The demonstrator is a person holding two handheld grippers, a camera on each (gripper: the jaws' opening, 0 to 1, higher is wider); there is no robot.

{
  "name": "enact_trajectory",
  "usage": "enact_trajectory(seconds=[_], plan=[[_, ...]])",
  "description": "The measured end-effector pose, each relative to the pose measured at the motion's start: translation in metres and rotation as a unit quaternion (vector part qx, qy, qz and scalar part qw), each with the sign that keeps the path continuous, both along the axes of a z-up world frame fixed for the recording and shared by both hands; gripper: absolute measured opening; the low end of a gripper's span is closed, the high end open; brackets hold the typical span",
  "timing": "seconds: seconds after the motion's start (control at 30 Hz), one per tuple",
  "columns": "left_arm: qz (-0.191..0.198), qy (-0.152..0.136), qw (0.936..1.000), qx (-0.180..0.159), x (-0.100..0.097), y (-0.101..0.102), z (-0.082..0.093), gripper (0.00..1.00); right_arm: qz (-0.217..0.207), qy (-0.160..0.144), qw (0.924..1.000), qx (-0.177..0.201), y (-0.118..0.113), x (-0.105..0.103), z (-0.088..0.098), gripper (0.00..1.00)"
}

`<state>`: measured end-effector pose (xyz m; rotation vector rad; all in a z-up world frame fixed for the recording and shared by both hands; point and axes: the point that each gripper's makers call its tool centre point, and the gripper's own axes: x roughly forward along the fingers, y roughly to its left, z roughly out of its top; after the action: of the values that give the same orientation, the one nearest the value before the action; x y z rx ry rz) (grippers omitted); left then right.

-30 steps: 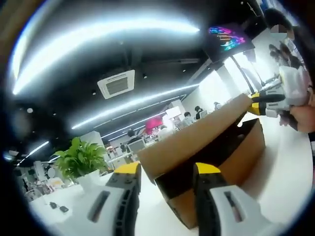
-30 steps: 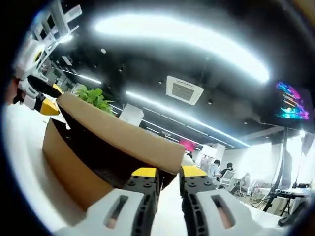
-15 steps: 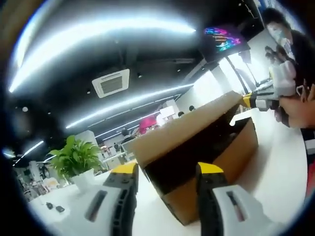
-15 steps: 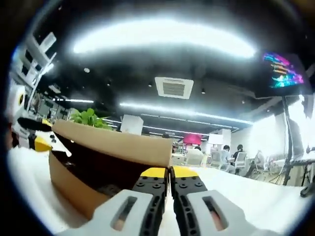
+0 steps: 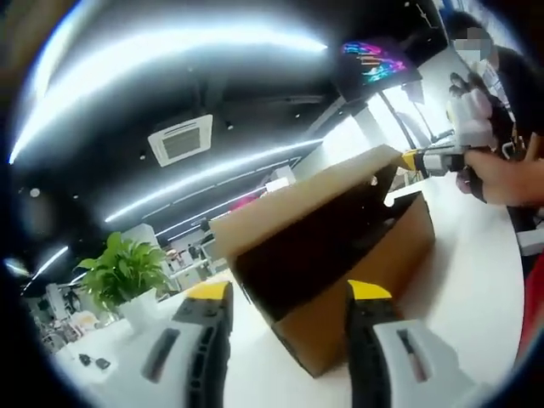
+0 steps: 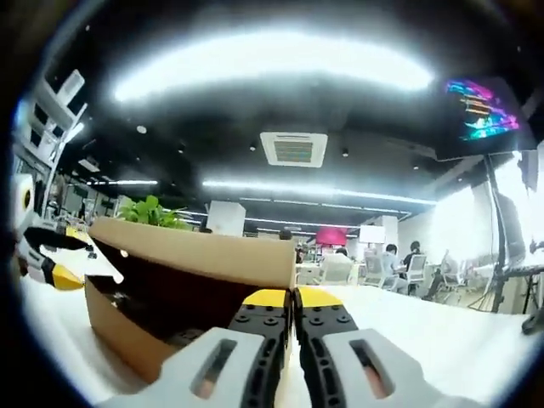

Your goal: Operate the shoe box by opening the lid, removing the specified soft item, and placing it in the target area until the item is outside and the box remains undamaged.

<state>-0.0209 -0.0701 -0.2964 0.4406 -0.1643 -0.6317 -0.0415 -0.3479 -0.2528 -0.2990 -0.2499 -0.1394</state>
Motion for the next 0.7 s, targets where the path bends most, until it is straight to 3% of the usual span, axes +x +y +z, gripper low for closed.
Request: enact_trajectory(seconds=[0.03,0.07,0.1,0.17,0.27,0.33,0.37,0.4,0.43,0.57,0.63,0.7], plan=[[0.0,-0.001,1.0,0.002,0.0,0.0,0.001,0.54,-0.01,-0.017,0.9997,0.013,-0.002,-0.002,0.003,0.06],[-0.004,-0.002,1.0,0.006,-0.001,-0.001,0.001,0.54,-0.023,-0.032,0.9992,-0.009,-0.005,-0.003,0.009,0.09],[-0.009,-0.003,0.9999,0.012,-0.002,-0.003,0.001,0.54,-0.022,-0.03,0.9992,-0.013,-0.005,-0.002,0.009,0.09],[-0.017,-0.003,0.9994,0.029,-0.002,-0.004,-0.001,0.54,-0.001,-0.033,0.9991,0.025,-0.002,0.001,0.007,0.09],[-0.032,0.002,0.9983,0.048,-0.004,-0.009,-0.006,0.54,-0.013,-0.04,0.999,0.013,-0.006,0.002,0.009,0.12],[-0.037,0.009,0.9976,0.058,-0.004,-0.012,-0.01,0.54,-0.002,-0.052,0.9985,0.014,-0.003,0.002,0.013,0.07],[-0.04,0.01,0.9968,0.068,-0.003,-0.014,-0.013,0.54,0.013,-0.047,0.9988,-0.01,0.006,0.004,0.012,0.01],[-0.046,0.011,0.9959,0.077,-0.003,-0.016,-0.015,0.54,0.021,-0.036,0.9991,-0.011,0.011,0.007,0.008,0.0],[-0.048,0.013,0.9951,0.085,-0.002,-0.017,-0.017,0.54,0.0,-0.052,0.9986,-0.002,0.006,0.003,0.011,0.0],[-0.061,0.016,0.9884,0.138,0.001,-0.019,-0.029,0.56,0.016,-0.057,0.9979,0.026,0.002,0.004,0.01,0.0],[-0.07,0.019,0.9855,0.154,0.001,-0.02,-0.031,0.56,0.014,-0.055,0.9983,0.015,0.003,0.004,0.01,0.0],[-0.074,0.026,0.9836,0.163,0.002,-0.02,-0.032,0.56,0.021,-0.054,0.9979,0.029,0.003,0.004,0.011,0.0]])
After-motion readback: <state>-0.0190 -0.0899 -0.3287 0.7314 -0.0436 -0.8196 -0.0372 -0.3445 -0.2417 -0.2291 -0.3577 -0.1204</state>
